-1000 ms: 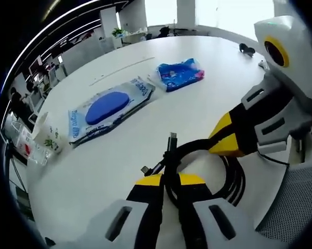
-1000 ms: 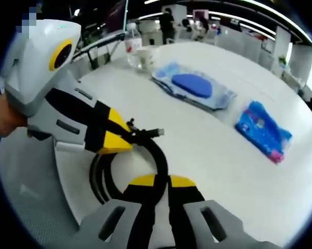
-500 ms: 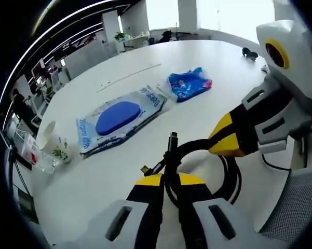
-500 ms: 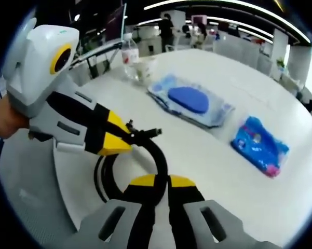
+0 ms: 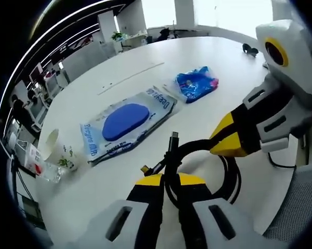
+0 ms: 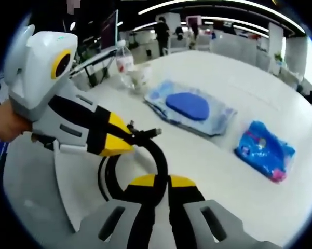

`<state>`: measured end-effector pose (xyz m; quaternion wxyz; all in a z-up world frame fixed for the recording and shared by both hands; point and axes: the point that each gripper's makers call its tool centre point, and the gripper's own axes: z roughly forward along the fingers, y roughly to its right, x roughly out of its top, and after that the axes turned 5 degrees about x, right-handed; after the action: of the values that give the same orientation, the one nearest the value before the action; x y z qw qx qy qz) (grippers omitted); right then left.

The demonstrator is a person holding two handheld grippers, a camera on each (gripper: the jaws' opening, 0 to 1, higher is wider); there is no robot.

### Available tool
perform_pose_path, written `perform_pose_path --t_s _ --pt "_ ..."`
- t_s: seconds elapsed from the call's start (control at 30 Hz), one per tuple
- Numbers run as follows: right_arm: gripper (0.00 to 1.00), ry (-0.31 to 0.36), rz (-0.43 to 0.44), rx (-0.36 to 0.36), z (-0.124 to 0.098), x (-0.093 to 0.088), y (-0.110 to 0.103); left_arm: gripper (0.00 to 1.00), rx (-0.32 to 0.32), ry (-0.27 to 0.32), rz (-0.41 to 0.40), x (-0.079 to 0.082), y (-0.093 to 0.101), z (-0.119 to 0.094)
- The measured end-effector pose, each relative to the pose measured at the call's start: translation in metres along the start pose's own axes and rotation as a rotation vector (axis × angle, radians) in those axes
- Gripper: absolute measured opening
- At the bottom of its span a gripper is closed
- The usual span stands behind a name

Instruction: Arrange the tabletop items into an orderly group along one side of the table until the central work area is clear of visible clutter.

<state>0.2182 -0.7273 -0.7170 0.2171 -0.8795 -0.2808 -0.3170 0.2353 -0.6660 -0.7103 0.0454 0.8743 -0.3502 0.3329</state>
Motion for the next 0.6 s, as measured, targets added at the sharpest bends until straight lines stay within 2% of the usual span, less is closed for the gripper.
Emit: perform_pose_path --t_s 0.4,0.6 --pt "0.04 -0.006 0.023 -0.005 0.011 0.001 0.010 0.07 -0.017 -0.009 0.055 0.005 -0.008 0.020" --pt "0.05 -0.005 0.069 0.005 0.017 -0.001 0.015 0.07 -0.024 -0.020 0.055 0.004 -0.009 0.029"
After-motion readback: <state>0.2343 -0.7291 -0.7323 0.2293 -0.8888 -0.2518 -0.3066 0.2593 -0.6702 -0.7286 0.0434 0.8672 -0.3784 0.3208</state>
